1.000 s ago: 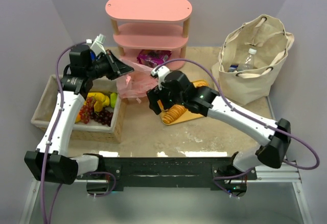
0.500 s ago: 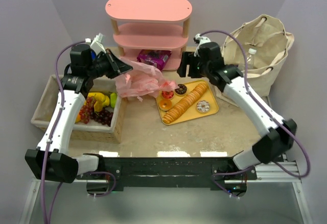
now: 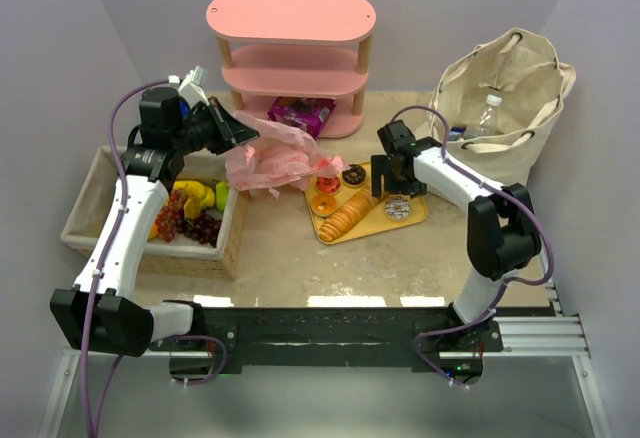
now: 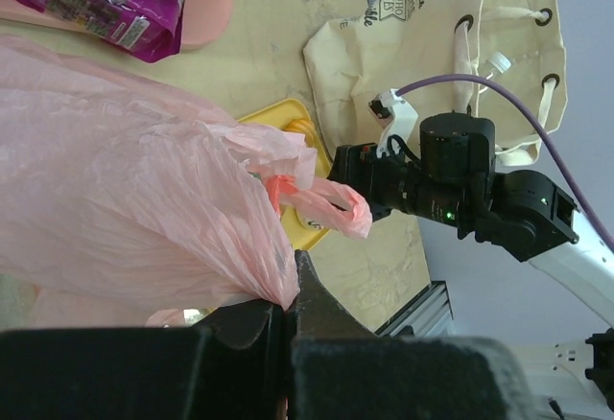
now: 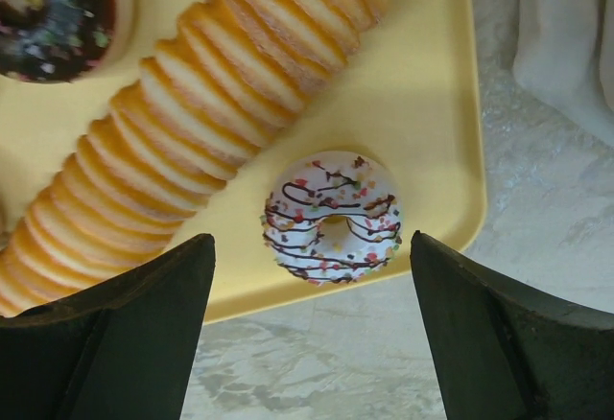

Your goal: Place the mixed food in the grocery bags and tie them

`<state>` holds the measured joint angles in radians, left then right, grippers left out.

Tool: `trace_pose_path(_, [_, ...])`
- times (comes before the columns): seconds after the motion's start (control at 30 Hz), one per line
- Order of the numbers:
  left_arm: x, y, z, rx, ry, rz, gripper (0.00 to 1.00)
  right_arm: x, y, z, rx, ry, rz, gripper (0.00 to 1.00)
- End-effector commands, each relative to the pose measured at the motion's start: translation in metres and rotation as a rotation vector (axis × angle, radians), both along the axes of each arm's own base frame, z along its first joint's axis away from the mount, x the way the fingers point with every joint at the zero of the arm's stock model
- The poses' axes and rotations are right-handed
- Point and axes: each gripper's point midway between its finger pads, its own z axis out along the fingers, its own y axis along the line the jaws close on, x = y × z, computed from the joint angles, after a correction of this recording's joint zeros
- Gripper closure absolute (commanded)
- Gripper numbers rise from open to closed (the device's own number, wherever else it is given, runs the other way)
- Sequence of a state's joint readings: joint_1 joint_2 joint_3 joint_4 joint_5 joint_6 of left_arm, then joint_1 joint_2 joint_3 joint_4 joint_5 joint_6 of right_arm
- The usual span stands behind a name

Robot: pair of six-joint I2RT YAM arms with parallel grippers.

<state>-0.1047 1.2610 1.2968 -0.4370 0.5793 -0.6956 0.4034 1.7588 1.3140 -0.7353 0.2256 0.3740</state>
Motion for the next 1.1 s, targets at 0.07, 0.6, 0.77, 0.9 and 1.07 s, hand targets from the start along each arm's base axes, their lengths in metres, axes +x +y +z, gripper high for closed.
trace_pose_path(0.07, [0.005,0.004,0.007,0.012,-0.053,0.009,1.00,0.006,-0.017,-0.022,-0.062,0.008,-0.009,0.12])
trace_pose_path(0.6, [0.008,0.004,0.008,0.009,-0.053,0.012,1.00,0.012,-0.024,-0.031,-0.090,0.016,0.040,0.56])
trace_pose_path(0.77, [0.011,0.002,0.008,-0.004,-0.050,0.009,1.00,-0.002,-0.024,-0.005,-0.064,0.006,0.066,0.71])
trace_pose_path(0.9, [0.012,0.000,0.009,-0.017,-0.047,0.003,1.00,0.005,0.005,0.054,0.102,-0.118,0.139,0.73])
trace_pose_path(1.07, [0.011,-0.008,0.013,-0.080,-0.019,-0.029,1.00,0.035,0.073,0.184,0.410,-0.448,0.269,0.74])
